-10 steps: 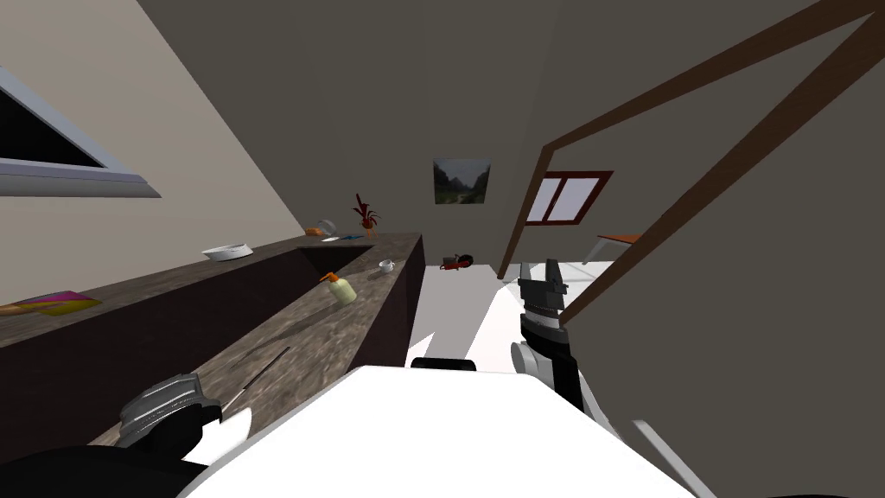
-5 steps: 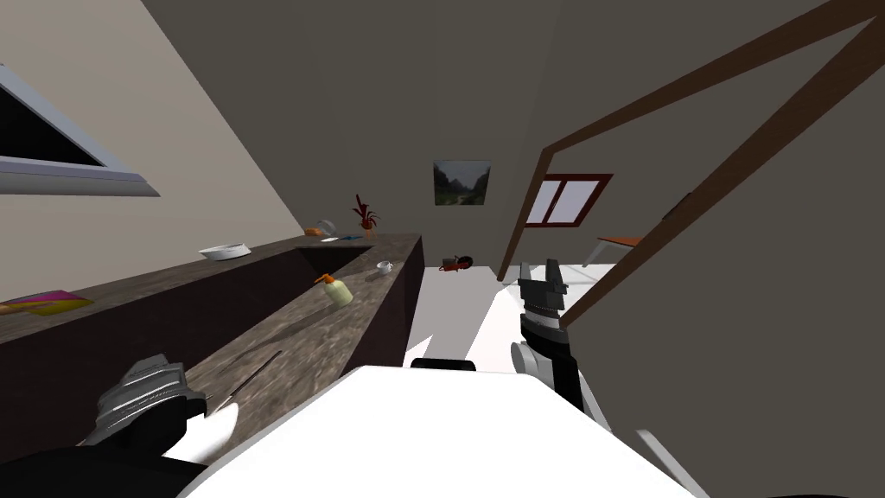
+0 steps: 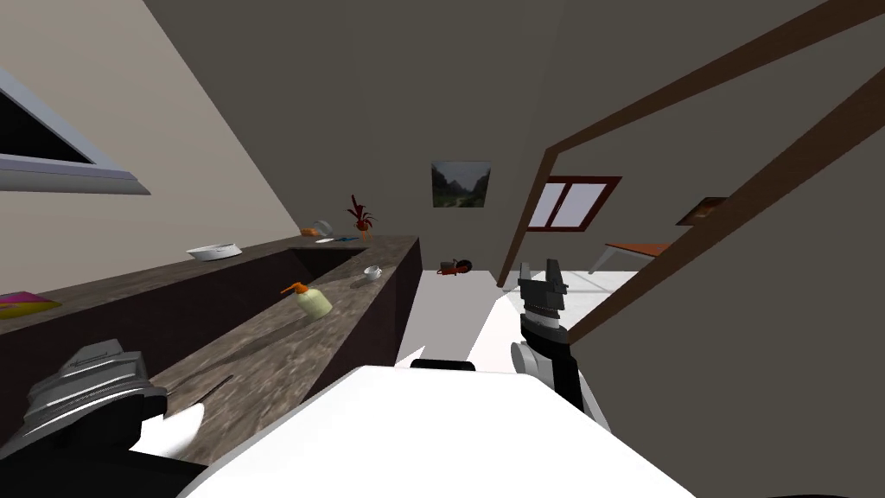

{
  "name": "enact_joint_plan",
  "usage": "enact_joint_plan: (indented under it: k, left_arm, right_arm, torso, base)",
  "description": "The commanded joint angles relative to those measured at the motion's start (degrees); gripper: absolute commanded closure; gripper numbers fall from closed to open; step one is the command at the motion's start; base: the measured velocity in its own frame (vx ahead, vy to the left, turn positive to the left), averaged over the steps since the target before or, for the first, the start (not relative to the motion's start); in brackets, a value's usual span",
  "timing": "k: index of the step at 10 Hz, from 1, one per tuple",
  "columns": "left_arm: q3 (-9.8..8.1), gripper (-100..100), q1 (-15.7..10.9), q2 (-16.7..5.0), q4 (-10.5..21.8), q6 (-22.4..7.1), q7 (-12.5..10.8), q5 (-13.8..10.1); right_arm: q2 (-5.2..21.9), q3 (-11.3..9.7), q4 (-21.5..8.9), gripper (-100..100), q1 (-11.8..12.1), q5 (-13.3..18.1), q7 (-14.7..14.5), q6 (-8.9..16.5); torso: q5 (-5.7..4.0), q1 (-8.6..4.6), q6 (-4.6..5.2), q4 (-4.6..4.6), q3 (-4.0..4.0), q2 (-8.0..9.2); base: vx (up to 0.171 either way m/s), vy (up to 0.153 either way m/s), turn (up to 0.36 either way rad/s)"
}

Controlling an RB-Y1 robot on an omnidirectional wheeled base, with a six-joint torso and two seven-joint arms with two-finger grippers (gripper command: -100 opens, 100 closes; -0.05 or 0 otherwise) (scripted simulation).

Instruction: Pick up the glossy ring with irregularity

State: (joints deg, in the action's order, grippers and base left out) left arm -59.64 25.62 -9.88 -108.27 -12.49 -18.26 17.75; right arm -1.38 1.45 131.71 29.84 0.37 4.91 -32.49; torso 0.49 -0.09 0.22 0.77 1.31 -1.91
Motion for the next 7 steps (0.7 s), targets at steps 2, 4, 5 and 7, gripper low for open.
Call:
enact_joint_plan:
  k: [2, 4, 5, 7]
  left_arm:
    - [-1.20, -100, -0.3, -1.1, -0.5, 1.4, -1.0, -0.6]
    - [-2.18, -100, -0.5, -1.3, -0.2, 2.8, -1.7, -1.0]
    - [-2.61, -100, -0.7, -1.3, 0.0, 3.4, -2.1, -1.2]
    - [-3.33, -100, -1.1, -1.0, 0.4, 4.5, -2.6, -1.5]
  right_arm:
    - [0.0, 0.0, 0.0, 0, 0.0, 0.0, 0.0, 0.0]
    - [0.0, 0.0, 0.0, 0, 0.0, 0.0, 0.0, 0.0]
    - [0.0, 0.0, 0.0, 0, 0.0, 0.0, 0.0, 0.0]
    - [0.0, 0.0, 0.0, 0, 0.0, 0.0, 0.0, 0.0]
  torso:
    - [0.02, 0.08, 0.00, 0.00, -0.01, 0.01]
    - [0.04, 0.13, 0.00, -0.01, -0.03, 0.06]
    - [0.02, 0.03, -0.01, -0.01, -0.04, 0.06]
    - [0.03, 0.15, 0.00, -0.02, -0.06, 0.11]
  base:
    - [0.209, -0.174, 0.041]
    - [0.196, -0.195, 0.046]
    - [0.184, -0.221, 0.053]
    - [0.179, -0.154, 0.038]
